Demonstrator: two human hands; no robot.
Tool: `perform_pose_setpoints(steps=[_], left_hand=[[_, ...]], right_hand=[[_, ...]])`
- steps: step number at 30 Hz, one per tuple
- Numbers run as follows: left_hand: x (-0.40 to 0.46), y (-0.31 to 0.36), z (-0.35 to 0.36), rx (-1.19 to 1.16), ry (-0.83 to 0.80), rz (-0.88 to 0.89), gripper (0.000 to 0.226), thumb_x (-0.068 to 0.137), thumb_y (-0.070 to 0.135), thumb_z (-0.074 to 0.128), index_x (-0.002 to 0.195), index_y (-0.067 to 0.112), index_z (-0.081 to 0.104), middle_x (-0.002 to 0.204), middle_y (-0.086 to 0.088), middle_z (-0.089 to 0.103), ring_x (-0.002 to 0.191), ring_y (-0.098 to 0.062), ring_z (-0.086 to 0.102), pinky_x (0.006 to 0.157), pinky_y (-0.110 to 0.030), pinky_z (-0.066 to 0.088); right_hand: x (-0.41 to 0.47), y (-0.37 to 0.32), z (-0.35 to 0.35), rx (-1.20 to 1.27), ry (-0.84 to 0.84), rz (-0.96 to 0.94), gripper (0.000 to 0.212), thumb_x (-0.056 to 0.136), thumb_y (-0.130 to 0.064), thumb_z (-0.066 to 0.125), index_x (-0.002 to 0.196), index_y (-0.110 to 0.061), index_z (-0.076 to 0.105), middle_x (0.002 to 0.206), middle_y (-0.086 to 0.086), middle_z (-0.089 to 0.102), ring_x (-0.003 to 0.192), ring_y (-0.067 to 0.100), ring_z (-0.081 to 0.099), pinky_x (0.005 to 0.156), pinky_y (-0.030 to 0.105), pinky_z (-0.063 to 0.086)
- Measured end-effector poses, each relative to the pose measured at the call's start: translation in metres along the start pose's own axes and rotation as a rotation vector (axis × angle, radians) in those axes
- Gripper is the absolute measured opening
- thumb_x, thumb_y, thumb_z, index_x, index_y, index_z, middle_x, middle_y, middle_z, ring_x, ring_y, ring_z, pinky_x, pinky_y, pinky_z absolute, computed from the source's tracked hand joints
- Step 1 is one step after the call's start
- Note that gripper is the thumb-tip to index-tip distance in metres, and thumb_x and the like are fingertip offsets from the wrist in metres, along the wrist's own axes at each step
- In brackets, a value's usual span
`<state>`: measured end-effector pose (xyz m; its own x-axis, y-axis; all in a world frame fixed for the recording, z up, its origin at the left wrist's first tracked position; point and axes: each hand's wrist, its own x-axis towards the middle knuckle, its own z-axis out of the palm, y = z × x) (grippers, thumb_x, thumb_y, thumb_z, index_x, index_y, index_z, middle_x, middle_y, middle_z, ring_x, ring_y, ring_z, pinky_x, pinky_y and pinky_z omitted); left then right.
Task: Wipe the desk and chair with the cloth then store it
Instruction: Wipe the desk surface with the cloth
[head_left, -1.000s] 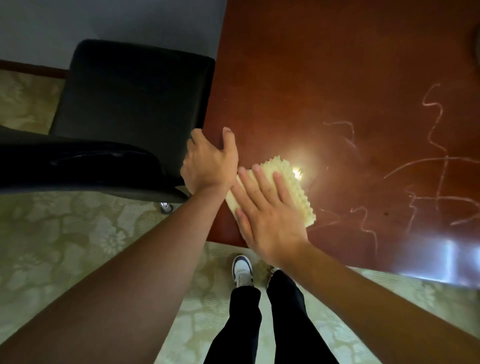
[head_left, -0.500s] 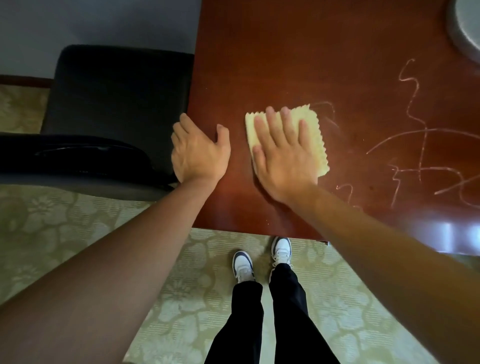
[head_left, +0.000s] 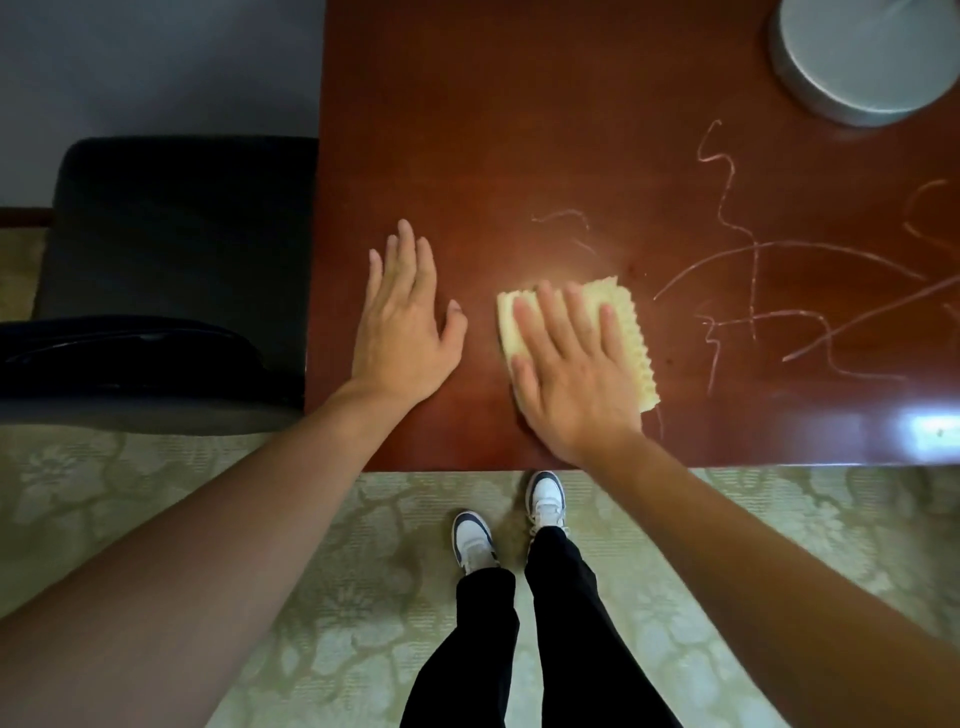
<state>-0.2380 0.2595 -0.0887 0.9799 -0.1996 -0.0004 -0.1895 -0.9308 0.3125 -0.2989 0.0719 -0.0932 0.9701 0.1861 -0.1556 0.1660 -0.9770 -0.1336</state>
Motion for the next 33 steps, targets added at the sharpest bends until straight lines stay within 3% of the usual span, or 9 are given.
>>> perform_pose_setpoints(steps=[3,7,11,15,19,21,25,29,33], left_hand=[[-0.002,0.012,0.007,0.057,-0.011,0.056,0.063,0.099,0.038,0.037,0.157,0.018,0.024,0.164,-0.013,0.019,0.153,-0.029,0.015,0.125,-0.049,0.009],[-0.001,0.013,0.011,0.074,0.058,0.023,0.056,0.097,0.039,0.041,0.149,0.020,0.044,0.159,-0.009,0.034,0.148,-0.028,0.029,0.123,-0.052,0.016],[-0.002,0.013,0.013,0.048,0.083,0.021,0.053,0.097,0.036,0.042,0.147,0.021,0.047,0.158,-0.007,0.038,0.147,-0.027,0.030,0.122,-0.053,0.017],[-0.002,0.013,0.013,0.021,0.111,0.025,0.051,0.096,0.034,0.044,0.145,0.021,0.050,0.155,-0.006,0.042,0.146,-0.028,0.033,0.121,-0.057,0.016],[-0.002,0.013,0.013,0.001,0.132,0.009,0.052,0.094,0.034,0.044,0.143,0.021,0.053,0.153,-0.006,0.044,0.145,-0.027,0.035,0.121,-0.057,0.017],[-0.002,0.012,0.014,-0.007,0.139,0.008,0.051,0.094,0.034,0.043,0.142,0.019,0.054,0.153,-0.006,0.046,0.144,-0.027,0.036,0.121,-0.056,0.017],[-0.001,0.011,0.011,-0.068,0.161,-0.042,0.053,0.092,0.032,0.041,0.138,0.011,0.056,0.147,-0.008,0.051,0.141,-0.026,0.040,0.122,-0.053,0.019],[-0.002,0.013,0.005,-0.158,0.148,-0.050,0.053,0.092,0.031,0.038,0.138,0.012,0.055,0.146,-0.007,0.052,0.142,-0.024,0.040,0.123,-0.050,0.018],[-0.002,0.010,0.008,-0.179,0.147,-0.042,0.049,0.093,0.034,0.042,0.135,0.016,0.059,0.146,-0.005,0.052,0.142,-0.023,0.039,0.123,-0.050,0.018]], right_hand=[[0.005,0.024,-0.004,0.002,0.015,0.066,0.058,0.104,-0.041,0.018,0.157,-0.018,0.019,0.165,0.008,0.016,0.152,0.030,0.006,0.122,0.053,0.007],[-0.011,-0.011,0.001,0.049,0.031,0.139,0.059,0.103,-0.040,0.015,0.158,-0.020,0.015,0.166,0.006,0.010,0.153,0.029,0.001,0.122,0.055,0.006],[-0.048,-0.036,0.008,0.041,0.006,-0.032,0.058,0.104,-0.039,0.023,0.158,-0.018,0.019,0.165,0.008,0.014,0.152,0.031,0.005,0.120,0.057,0.011],[-0.047,-0.002,0.005,-0.016,-0.050,-0.168,0.057,0.104,-0.043,0.024,0.158,-0.026,0.016,0.166,0.003,0.011,0.153,0.026,0.003,0.122,0.055,0.008],[0.008,0.029,-0.009,0.046,0.001,0.078,0.057,0.103,-0.044,0.019,0.157,-0.027,0.021,0.165,0.003,0.015,0.153,0.027,0.005,0.122,0.053,0.004],[0.047,0.026,-0.016,0.039,-0.013,0.102,0.059,0.102,-0.044,0.015,0.158,-0.026,0.016,0.166,0.003,0.009,0.153,0.027,0.000,0.121,0.054,0.002],[0.076,-0.007,-0.017,-0.008,-0.073,-0.045,0.060,0.101,-0.045,0.005,0.159,-0.026,0.005,0.167,0.001,0.000,0.152,0.026,-0.008,0.121,0.054,0.000],[0.011,-0.043,-0.004,0.017,-0.041,-0.233,0.060,0.102,-0.041,0.023,0.158,-0.018,0.018,0.165,0.005,0.015,0.153,0.028,0.004,0.120,0.056,0.010],[-0.014,-0.034,0.000,-0.023,-0.116,-0.389,0.059,0.104,-0.042,0.022,0.158,-0.020,0.015,0.165,0.005,0.013,0.153,0.026,0.000,0.121,0.055,0.011]])
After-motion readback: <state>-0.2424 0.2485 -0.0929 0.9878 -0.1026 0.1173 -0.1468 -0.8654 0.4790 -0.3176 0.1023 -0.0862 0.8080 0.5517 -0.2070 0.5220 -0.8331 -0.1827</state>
